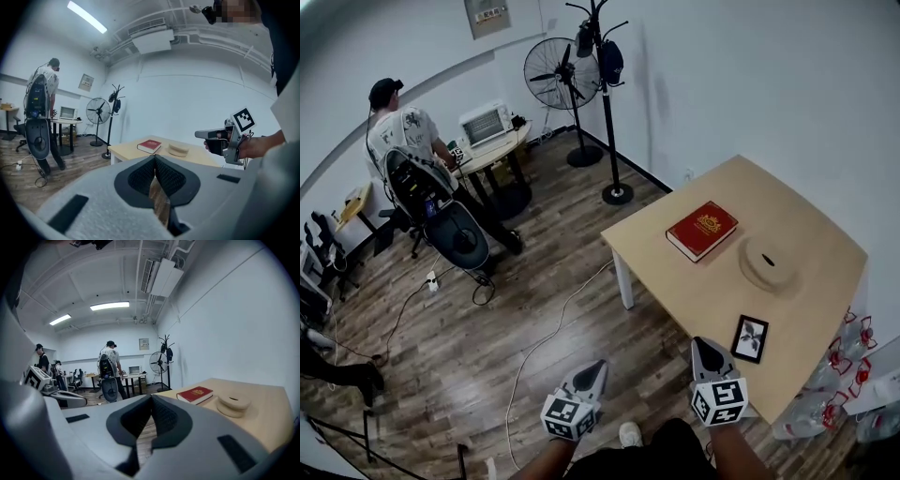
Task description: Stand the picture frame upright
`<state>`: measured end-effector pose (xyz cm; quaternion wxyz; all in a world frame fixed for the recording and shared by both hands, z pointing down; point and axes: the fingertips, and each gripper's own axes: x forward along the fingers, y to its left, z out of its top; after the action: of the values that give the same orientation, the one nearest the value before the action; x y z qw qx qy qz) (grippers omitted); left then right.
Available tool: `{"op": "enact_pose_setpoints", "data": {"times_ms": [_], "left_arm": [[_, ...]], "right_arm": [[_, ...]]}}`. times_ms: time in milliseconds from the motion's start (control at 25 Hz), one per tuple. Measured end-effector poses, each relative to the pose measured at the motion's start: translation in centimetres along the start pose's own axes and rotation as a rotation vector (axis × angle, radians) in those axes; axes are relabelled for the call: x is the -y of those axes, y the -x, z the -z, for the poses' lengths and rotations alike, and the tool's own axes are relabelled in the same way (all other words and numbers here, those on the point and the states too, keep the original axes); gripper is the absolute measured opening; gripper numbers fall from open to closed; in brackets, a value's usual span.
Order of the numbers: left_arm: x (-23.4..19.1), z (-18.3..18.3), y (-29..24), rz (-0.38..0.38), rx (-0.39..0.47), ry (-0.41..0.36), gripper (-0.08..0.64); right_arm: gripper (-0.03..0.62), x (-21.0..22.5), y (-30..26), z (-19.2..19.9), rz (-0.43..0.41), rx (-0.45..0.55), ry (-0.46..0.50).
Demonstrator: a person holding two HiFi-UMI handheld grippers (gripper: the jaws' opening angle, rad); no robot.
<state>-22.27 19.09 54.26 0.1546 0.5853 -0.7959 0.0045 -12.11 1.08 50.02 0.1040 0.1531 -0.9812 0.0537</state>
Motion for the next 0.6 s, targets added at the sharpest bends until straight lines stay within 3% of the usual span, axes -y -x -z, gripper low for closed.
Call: {"op": "enact_pose_setpoints", "data": {"times_ms": [400,600], "left_arm": [[-0.4,-0.8,-7.1,0.085,-0.027,0.011,0.0],[-0.2,-2.9,-12.3,0.134,-0.028,-0.038,0.0]], "right_arm": [[0.009,5.2,-2.8,-0.6,0.075,-0.011,-0.019],[0.009,8.9,-5.1,-2.1,0.11,0.005,-0.022]]}}
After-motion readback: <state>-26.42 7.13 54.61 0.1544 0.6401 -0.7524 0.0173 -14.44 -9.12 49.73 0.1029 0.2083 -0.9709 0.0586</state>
